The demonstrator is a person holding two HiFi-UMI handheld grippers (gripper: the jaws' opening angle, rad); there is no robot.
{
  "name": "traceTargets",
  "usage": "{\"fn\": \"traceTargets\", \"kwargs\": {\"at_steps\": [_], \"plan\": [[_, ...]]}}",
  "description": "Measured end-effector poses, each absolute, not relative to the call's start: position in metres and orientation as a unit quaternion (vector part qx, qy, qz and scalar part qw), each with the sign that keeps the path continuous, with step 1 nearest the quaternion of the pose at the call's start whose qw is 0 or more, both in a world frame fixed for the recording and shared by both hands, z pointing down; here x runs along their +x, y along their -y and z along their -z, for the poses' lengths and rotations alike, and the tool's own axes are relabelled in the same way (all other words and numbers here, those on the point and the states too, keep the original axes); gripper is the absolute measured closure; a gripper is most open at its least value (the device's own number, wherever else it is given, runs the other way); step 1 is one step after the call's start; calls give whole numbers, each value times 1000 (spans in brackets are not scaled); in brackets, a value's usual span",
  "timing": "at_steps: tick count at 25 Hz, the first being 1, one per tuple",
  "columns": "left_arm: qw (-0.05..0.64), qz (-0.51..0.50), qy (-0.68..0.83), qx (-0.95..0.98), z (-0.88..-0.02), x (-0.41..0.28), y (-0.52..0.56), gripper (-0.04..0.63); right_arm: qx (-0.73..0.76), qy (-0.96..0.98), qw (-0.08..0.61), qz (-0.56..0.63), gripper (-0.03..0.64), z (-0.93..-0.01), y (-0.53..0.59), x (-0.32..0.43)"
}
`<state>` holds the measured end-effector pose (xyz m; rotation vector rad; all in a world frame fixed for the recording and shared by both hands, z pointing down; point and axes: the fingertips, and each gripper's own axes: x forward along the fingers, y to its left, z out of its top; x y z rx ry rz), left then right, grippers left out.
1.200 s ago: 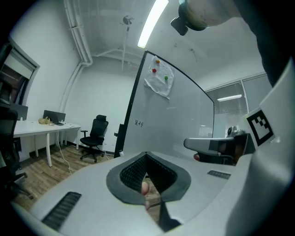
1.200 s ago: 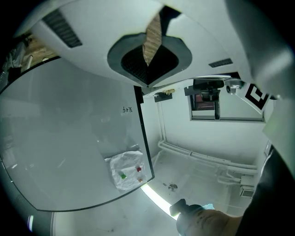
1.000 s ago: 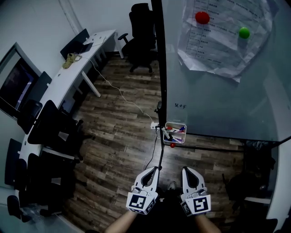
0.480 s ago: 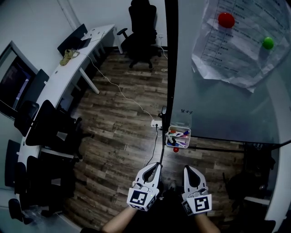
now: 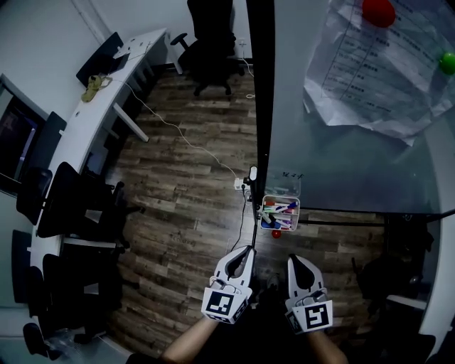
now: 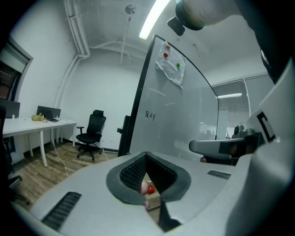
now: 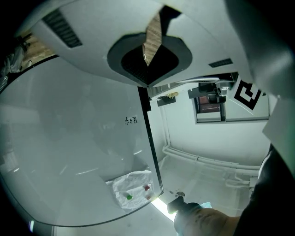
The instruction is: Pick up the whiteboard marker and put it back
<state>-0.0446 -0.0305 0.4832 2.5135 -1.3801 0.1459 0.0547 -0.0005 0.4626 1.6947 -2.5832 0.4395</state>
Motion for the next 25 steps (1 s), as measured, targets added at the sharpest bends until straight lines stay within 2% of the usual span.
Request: {"fn": "traceTargets", "kwargs": {"at_steps": [15,19,25], "plan": [[159,-64,457,873,-512,-30,72,589,555,818,-4,-152,603,-464,42,60],[167,-67,457,871,-517,-27,84,539,556,816,-3,-155,603,-465,50,63],[194,-73,464,861,-531,-25,106,512,557,815,0,-158,604,-466,64,69]]}}
